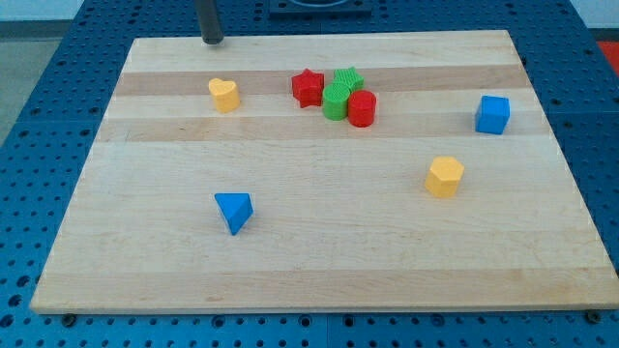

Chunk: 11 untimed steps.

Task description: Push the yellow heart towards the blue triangle

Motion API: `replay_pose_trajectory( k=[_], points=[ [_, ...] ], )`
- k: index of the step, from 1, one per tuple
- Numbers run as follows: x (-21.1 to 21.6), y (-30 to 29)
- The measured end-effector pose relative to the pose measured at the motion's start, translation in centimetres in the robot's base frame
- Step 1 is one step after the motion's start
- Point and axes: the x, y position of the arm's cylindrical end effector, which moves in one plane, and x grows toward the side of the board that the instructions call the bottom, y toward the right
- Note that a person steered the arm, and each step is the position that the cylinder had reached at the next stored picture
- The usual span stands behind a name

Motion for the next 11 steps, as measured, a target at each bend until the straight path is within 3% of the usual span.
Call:
replay_pose_trajectory(
  k=[1,2,5,6,7,8,9,11],
  points=[
    [0.4,-0.1],
    [4.9,-0.1],
    [24.8,-0.1],
    [24.6,-0.1],
    [18.8,-0.1],
    [9.5,-0.1],
    [7.0,2.4],
    [10.0,4.0]
  ],
)
